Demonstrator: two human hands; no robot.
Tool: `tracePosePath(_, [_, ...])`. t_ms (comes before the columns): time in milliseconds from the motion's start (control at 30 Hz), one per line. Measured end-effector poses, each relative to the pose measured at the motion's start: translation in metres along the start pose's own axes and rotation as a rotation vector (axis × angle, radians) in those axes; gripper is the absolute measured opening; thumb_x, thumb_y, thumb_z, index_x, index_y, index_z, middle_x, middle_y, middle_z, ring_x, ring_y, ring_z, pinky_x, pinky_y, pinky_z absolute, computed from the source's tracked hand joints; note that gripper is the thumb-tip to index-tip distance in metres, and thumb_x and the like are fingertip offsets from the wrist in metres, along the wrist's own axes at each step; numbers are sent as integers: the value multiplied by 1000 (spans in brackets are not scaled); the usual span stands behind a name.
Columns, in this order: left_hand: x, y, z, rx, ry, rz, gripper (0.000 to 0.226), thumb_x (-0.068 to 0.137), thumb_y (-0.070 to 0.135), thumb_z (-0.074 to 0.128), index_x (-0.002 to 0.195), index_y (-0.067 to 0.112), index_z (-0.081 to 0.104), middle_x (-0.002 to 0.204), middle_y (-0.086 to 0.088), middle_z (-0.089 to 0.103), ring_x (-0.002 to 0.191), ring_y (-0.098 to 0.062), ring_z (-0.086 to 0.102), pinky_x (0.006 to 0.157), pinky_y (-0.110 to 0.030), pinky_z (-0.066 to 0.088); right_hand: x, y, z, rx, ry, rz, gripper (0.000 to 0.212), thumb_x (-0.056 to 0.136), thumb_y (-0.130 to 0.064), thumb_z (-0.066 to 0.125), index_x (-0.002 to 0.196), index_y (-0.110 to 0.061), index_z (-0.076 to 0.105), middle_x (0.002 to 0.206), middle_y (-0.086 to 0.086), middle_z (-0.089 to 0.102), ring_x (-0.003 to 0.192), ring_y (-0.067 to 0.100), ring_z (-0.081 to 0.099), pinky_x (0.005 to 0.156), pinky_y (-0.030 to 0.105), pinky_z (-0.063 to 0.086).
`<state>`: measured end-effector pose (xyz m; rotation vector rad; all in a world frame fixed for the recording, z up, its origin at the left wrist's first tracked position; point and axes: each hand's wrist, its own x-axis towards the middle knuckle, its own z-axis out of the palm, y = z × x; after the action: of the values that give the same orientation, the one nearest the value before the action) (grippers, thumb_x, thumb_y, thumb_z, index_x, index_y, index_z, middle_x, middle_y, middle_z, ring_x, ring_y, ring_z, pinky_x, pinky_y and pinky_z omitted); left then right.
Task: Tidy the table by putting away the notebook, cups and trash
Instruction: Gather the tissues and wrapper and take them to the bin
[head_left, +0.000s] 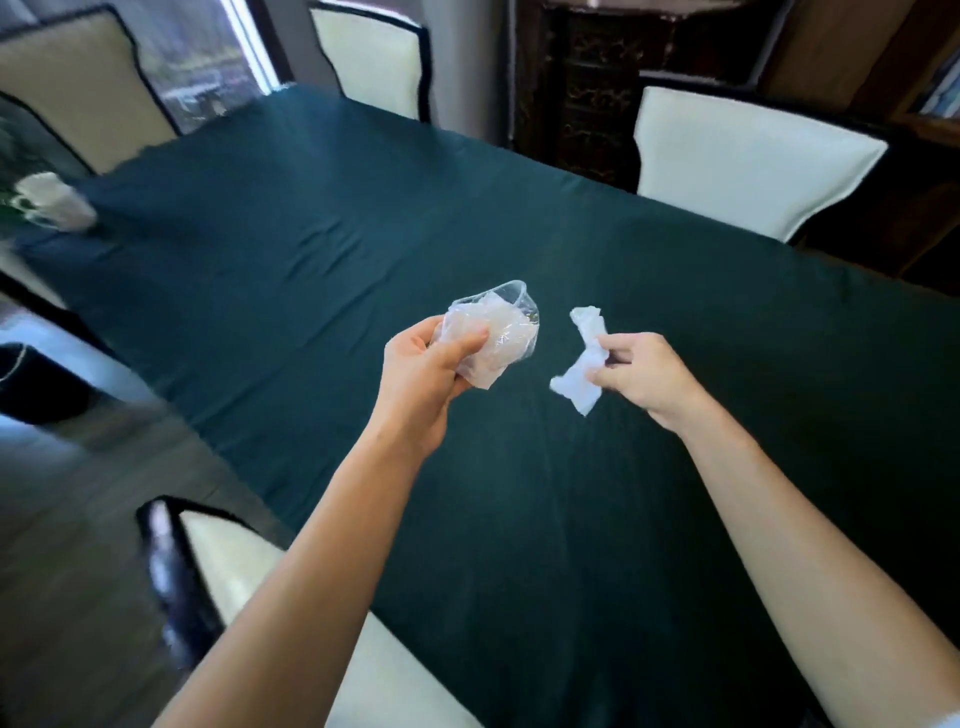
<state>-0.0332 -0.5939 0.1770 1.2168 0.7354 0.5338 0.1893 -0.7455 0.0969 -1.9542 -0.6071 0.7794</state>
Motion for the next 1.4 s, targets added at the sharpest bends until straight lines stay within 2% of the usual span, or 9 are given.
tracePosePath(133, [-45,33,-99,-26,64,118,10,95,3,71,101,5,79,91,-4,81,80,-17,77,74,-31,64,-60,-80,81,185,-182,-113,20,95,5,69,96,-9,83,94,9,85,86,18,78,74,26,65])
tracePosePath(367, [-151,58,-277,-81,321,240,12,93,2,73,95,13,78,90,-2,80,86,-20,75,83,-41,61,-168,-213,237,19,-721,-279,14,95,-5,75,106,-1,82,107,13,84,98,18,79,86,20,59])
tracePosePath(500, [-215,60,-364,-89,456,296,14,92,-1,73,92,13,77,83,2,80,80,-18,74,79,-42,61,-221,-265,342,151,-913,-345,12,91,0,75,90,-9,83,84,5,82,74,13,76,70,21,60])
tracePosePath(633, [-270,55,-422,-110,480,329,17,85,3,76,90,18,83,86,-3,82,78,-21,76,72,-43,63,-258,-288,439,242,-831,-415,13,89,-3,81,95,-15,79,78,7,79,65,14,73,60,26,62])
tracePosePath(767, [-302,45,-473,-142,600,357,40,71,20,77,108,5,79,108,-30,77,90,-33,73,77,-48,59,-280,-293,510,276,-713,-498,13,82,-14,88,90,-16,78,80,6,82,67,18,74,60,30,63])
tracePosePath(967, [-316,22,-522,-194,687,322,44,73,2,77,117,6,78,116,-36,73,97,-41,69,83,-57,51,-277,-287,577,205,-643,-588,10,77,-26,86,85,-23,80,75,-6,79,68,6,69,65,22,56])
tracePosePath(1100, [-302,16,-548,-171,730,309,48,63,16,82,109,4,79,110,-45,67,90,-34,64,77,-50,49,-256,-284,612,160,-680,-528,27,79,-21,88,104,-22,77,93,5,79,80,9,70,72,22,58])
tracePosePath(1200, [-277,13,-567,-191,708,304,37,65,27,86,101,17,84,94,-24,80,82,-22,71,68,-35,57,-229,-291,632,161,-734,-404,49,81,-8,86,126,-22,70,113,2,76,95,15,76,77,23,62])
tracePosePath(1400, [-203,27,-608,-278,624,197,39,81,48,81,107,19,85,111,-11,82,101,-25,73,89,-42,59,-155,-314,672,239,-806,-347,34,66,-8,68,98,-13,81,97,8,84,79,14,75,65,24,54])
